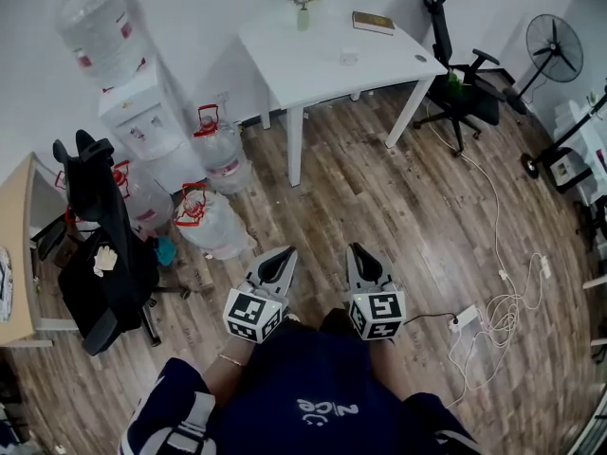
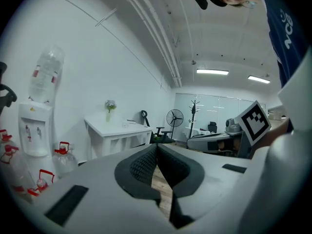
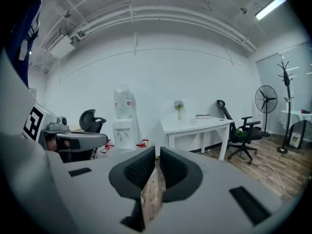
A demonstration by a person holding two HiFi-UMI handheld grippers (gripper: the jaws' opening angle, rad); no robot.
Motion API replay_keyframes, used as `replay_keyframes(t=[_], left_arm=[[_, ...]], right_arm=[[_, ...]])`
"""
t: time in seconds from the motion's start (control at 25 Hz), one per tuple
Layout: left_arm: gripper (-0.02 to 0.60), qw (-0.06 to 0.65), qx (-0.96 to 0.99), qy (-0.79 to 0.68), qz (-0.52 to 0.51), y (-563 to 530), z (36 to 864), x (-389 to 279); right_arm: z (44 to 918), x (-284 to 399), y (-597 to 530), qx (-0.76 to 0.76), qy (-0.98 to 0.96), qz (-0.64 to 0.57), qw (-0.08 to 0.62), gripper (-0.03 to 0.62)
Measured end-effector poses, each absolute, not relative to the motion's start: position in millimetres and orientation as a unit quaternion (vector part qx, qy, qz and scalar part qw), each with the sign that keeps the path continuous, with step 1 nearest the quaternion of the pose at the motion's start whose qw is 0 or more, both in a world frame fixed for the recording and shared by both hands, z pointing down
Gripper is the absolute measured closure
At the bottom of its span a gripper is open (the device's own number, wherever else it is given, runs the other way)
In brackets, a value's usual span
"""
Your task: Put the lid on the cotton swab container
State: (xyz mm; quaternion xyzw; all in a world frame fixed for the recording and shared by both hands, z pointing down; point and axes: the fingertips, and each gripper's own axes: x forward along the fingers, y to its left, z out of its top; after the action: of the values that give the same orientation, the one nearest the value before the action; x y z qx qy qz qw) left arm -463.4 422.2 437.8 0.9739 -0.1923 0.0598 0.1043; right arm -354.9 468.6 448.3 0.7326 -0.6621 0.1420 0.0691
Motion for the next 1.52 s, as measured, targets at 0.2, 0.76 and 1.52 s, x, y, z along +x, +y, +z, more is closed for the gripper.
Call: replay_keyframes(t=[0.2,0.76,1.52], left_arm=[[0.561,0.113,0.975,-0.178,0.067,414,445,-448],[0.561,0.103,0.973,-0.190,0.077,351,443,-338],[0.561,0.116,0.959,-0.247,0.077,299,454,-195]], right_arm=[[466,-343,467,0.728,-0.659,0.176,0.068,0.536],[470,-233,356,0.677,-0.713,0.176,0.057,0.536],[469,-108,293,0.599,-0.775,0.201,0.006,0.536]])
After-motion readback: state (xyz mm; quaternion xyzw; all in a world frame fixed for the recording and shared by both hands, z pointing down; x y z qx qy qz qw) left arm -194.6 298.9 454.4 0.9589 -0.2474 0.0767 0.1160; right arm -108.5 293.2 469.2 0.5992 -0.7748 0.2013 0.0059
